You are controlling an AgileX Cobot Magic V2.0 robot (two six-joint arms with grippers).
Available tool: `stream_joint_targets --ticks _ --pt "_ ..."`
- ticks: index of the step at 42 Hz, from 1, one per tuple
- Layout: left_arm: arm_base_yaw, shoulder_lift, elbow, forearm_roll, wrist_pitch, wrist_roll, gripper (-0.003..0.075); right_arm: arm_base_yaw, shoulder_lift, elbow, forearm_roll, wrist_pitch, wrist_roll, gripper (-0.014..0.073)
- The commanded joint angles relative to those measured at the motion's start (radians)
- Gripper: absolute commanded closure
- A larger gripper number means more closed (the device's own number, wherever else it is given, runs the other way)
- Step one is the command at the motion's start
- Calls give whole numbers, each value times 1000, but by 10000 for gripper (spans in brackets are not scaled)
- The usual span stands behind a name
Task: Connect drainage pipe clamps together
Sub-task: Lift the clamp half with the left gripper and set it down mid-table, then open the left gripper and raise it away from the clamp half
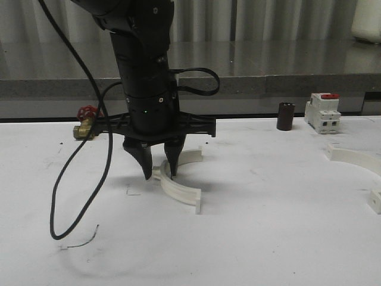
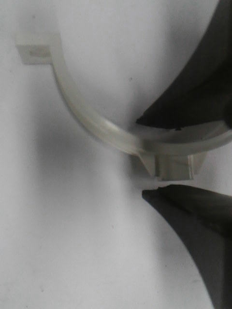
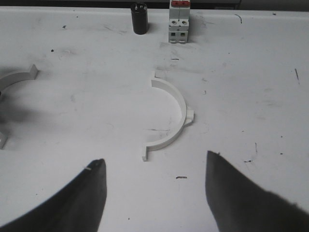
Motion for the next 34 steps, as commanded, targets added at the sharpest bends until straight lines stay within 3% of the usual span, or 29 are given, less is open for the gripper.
stream_joint_targets --ticks 1,13,23,34 --pt "2 -52 -30 -2 -20 -4 425 -1 5 -28 -7 -61 -7 116" --pt "2 -132 -49 -5 -8 93 426 -1 5 -28 -7 -61 -7 116" --pt "13 -333 -31 -13 24 349 426 -1 5 -28 -7 -61 -7 116" --pt "92 -636 170 -121 -66 574 426 -1 5 -28 -7 -61 -7 116"
